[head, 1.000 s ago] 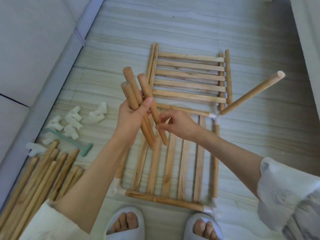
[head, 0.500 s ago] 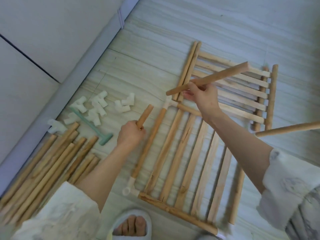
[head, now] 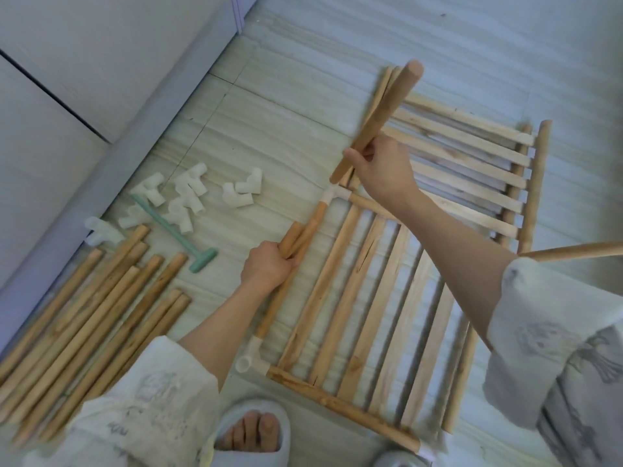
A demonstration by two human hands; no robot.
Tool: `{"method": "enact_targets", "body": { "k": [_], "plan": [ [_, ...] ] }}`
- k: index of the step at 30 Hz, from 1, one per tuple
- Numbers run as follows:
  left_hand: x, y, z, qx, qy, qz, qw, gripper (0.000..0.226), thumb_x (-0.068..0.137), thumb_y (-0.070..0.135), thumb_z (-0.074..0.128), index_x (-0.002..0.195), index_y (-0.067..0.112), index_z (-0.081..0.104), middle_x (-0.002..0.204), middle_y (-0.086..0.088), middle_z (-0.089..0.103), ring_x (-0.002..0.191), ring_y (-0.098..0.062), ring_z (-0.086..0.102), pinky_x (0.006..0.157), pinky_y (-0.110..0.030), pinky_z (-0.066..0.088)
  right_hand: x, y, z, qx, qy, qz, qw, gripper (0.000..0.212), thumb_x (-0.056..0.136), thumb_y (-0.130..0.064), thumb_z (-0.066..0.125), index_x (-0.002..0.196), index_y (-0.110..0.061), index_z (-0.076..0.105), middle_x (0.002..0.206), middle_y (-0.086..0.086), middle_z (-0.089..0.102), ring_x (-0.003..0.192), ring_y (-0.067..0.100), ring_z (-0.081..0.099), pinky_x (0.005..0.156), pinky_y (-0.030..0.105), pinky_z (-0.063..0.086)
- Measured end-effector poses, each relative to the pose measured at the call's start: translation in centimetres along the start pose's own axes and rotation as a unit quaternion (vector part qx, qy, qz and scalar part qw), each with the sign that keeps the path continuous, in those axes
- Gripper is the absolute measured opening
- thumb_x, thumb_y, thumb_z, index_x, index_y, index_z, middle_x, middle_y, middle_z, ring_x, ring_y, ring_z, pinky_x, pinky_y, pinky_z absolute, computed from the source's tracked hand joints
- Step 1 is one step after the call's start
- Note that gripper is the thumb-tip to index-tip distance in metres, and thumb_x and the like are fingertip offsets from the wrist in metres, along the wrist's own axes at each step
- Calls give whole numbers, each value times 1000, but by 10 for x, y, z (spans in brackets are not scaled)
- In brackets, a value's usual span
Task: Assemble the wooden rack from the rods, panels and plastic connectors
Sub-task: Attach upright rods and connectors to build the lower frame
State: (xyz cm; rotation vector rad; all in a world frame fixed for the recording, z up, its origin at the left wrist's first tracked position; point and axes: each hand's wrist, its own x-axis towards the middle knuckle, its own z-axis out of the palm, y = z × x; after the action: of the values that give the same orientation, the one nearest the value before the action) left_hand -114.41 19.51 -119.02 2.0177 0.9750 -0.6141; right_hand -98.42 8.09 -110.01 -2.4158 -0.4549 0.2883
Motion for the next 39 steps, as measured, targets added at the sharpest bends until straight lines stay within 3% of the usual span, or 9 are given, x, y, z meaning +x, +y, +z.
{"method": "enact_targets", "body": {
  "k": [8, 12, 16, 20, 23, 27, 30, 35, 39],
  "plan": [
    [1, -3, 3, -9, -10, -11, 1000, 35, 85, 32, 65, 109, 7, 64, 106, -11, 65, 98, -26, 60, 74, -27, 44, 14, -12, 17, -75, -54, -34, 995, 26, 94, -25, 55, 109, -3, 54, 94, 10, 64, 90, 26, 59, 72, 27, 42],
    [0, -3, 5, -7, -10, -10, 1000, 32, 86, 31, 65, 107, 7, 65, 104, -11, 65, 85, -21, 55, 70, -26, 40, 10, -7, 22, -55, -37, -32, 997, 25, 94, -25, 55, 107, -5, 53, 83, 6, 61, 83, 25, 60, 73, 32, 47],
    [-3, -1, 5, -15, -10, -6, 1000, 31, 87, 28, 63, 109, 6, 63, 105, -12, 65, 87, -21, 56, 70, -24, 40, 7, -8, 25, -61, -22, -30, 997, 26, 94, -26, 54, 108, -4, 52, 87, 13, 66, 81, 29, 62, 75, 39, 50],
    [-11, -1, 3, -37, -9, 9, 999, 29, 91, 25, 58, 110, 3, 61, 107, -14, 64, 100, -28, 59, 72, -24, 39, 3, -8, 20, -12, -38, 30, 999, 29, 94, -27, 55, 111, -5, 54, 100, 12, 66, 93, 27, 61, 85, 38, 50],
    [-20, 0, -4, -75, 23, 28, 997, 28, 93, 26, 53, 105, 2, 61, 104, -18, 65, 100, -31, 60, 74, -26, 40, -20, -4, 12, 85, -57, 105, 989, 44, 93, -28, 55, 131, -7, 44, 122, 11, 58, 109, 23, 56, 94, 34, 47],
    [-45, 11, -24, -151, 16, 98, 984, 18, 94, 27, 54, 88, 11, 62, 84, -13, 66, 89, -30, 63, 86, -38, 50, -68, -2, -2, 98, -127, 105, 981, 31, 95, -22, 50, 122, -7, 55, 102, 2, 62, 92, 20, 63, 86, 36, 53],
    [-77, 23, -39, -110, -34, 182, 977, 27, 95, 25, 51, 71, 15, 58, 72, -5, 62, 75, -20, 60, 82, -35, 49, -108, -20, -19, 163, -197, 82, 963, 28, 95, -22, 53, 118, -7, 60, 100, -1, 63, 72, 10, 64, 71, 24, 56],
    [-145, 42, -51, -86, -115, 281, 949, 21, 95, 19, 51, 88, 7, 67, 77, -6, 61, 76, -14, 58, 76, -25, 48, -163, -56, -58, 197, -186, 7, 963, 13, 94, -16, 54, 95, -13, 66, 83, -2, 61, 58, 3, 53, 56, 16, 43],
    [-196, 45, -57, -69, -138, 342, 927, 16, 95, 18, 52, 84, 17, 65, 82, -3, 64, 84, -13, 62, 83, -24, 48, -207, -76, -91, 195, -167, -20, 966, 17, 93, -11, 55, 80, -21, 60, 68, -16, 59, 46, -4, 49, 54, 12, 36]
  ]
}}
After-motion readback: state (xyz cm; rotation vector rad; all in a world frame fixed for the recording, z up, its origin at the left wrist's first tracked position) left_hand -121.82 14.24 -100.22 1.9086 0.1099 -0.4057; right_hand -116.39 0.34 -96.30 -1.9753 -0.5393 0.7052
